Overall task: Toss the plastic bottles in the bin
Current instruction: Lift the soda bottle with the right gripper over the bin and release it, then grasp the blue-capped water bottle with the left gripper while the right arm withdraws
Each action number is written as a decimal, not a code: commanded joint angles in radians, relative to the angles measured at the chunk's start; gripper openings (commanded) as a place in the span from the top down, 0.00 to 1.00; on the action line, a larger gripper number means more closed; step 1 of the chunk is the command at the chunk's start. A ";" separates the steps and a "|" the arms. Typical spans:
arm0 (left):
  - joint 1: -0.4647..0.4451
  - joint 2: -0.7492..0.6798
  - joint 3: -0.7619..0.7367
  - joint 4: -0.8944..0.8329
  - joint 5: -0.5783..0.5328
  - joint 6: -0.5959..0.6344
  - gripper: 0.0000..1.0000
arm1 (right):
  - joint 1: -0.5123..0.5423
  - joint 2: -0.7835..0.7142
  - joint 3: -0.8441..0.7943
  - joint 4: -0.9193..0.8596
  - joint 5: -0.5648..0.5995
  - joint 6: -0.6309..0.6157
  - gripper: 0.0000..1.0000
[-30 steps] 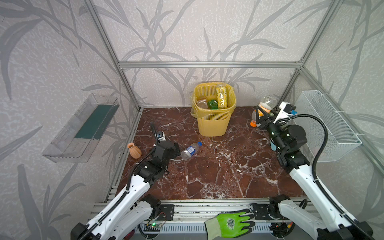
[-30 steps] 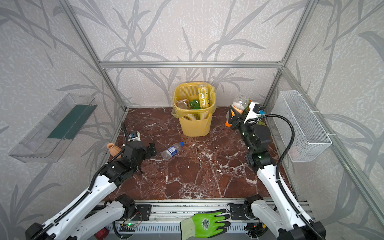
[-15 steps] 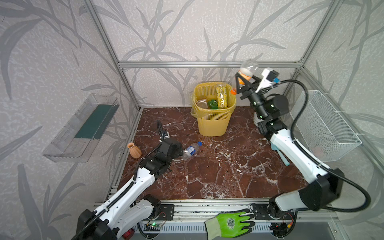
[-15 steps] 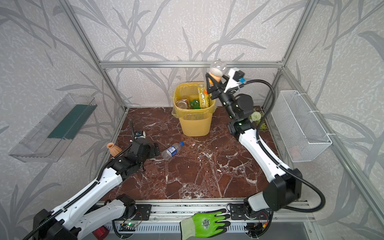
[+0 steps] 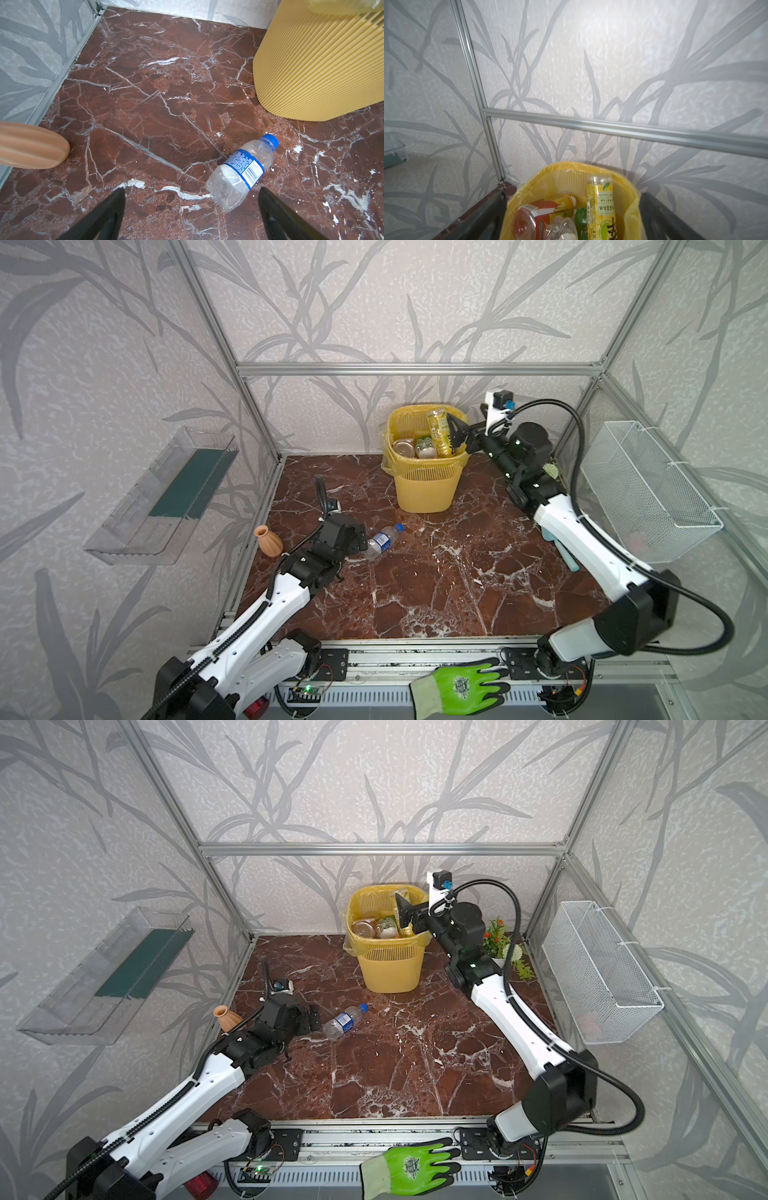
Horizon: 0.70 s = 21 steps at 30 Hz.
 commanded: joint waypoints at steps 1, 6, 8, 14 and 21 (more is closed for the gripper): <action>-0.011 0.042 0.041 -0.035 0.015 0.066 0.01 | -0.025 -0.107 -0.106 -0.033 0.067 -0.049 0.01; -0.039 0.212 0.134 -0.100 0.078 0.168 0.01 | -0.113 -0.233 -0.319 -0.120 0.051 0.034 0.01; -0.068 0.291 0.178 -0.123 0.090 0.206 0.01 | -0.151 -0.285 -0.416 -0.142 0.059 0.076 0.01; -0.137 0.506 0.278 -0.141 0.100 0.293 0.01 | -0.262 -0.439 -0.662 -0.203 0.061 0.205 0.01; -0.125 0.736 0.425 -0.230 0.109 0.364 0.04 | -0.321 -0.589 -0.815 -0.287 0.099 0.259 0.01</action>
